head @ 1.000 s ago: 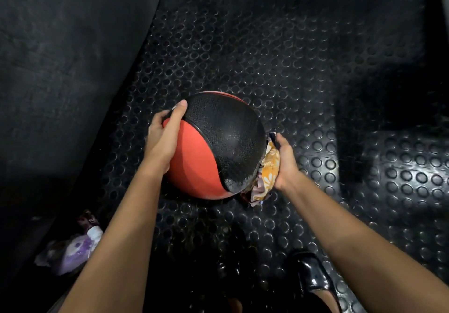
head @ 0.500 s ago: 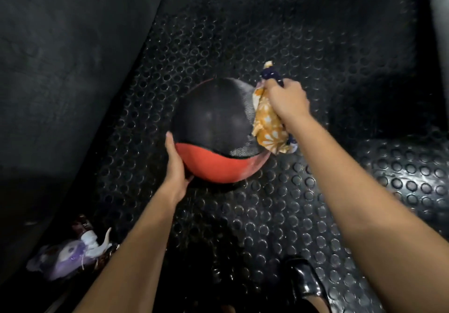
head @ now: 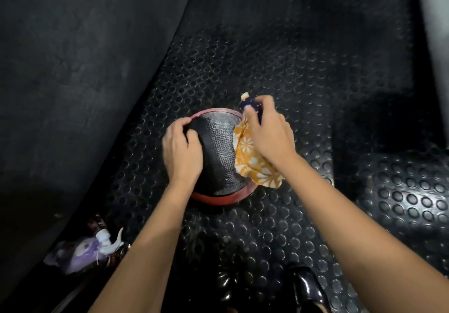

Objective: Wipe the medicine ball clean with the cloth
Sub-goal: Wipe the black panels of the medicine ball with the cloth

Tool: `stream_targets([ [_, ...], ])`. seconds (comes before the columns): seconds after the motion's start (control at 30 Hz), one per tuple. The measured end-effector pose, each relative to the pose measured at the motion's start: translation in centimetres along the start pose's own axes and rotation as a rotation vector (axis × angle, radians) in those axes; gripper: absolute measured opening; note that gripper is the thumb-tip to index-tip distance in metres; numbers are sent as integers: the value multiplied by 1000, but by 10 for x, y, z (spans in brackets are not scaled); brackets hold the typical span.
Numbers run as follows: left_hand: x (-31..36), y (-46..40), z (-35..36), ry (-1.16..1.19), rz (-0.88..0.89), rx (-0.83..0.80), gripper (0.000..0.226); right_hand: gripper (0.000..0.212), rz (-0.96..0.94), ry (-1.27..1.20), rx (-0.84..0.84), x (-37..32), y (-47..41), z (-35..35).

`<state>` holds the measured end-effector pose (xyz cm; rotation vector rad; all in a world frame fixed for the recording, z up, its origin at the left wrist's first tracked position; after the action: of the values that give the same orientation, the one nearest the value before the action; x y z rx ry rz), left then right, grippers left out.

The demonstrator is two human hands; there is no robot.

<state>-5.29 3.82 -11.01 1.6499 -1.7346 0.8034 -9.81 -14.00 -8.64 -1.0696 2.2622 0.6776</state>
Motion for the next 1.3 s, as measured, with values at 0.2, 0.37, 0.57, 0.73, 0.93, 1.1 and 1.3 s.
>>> stream_targets([
  [0.2,10,8,8,-38,19,39,33,24,12,118,-65,-11,-4,-18],
  [0.37,2,-1,6,13,71,-131,36,35,-287,463,49,-34,-1,-21],
  [0.57,11,16,10,-107,179,-63,49,34,-361,553,-91,-42,-3,-3],
  [0.73,18,19,17,-159,210,-76,51,41,-172,217,-438,-19,-8,-5],
  [0.93,24,25,27,-178,121,-84,46,33,-186,233,-239,-6,-3,-15],
  [1.1,28,35,34,-272,231,-39,57,34,-129,223,-234,-12,-21,-15],
  [1.3,31,36,37,-358,230,-22,61,28,-412,503,-110,-27,5,-11],
])
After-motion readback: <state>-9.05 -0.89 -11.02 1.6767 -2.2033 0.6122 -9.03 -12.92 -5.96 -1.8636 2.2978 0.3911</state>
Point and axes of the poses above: each hand's wrist, its own y-axis away from the middle knuckle, its own z-axis out of the palm, x = y × z, the point moved 4 cm from there along -y, towards the middle knuckle, and after that the axes turned 6 degrees about z, right-handed, at the moved point
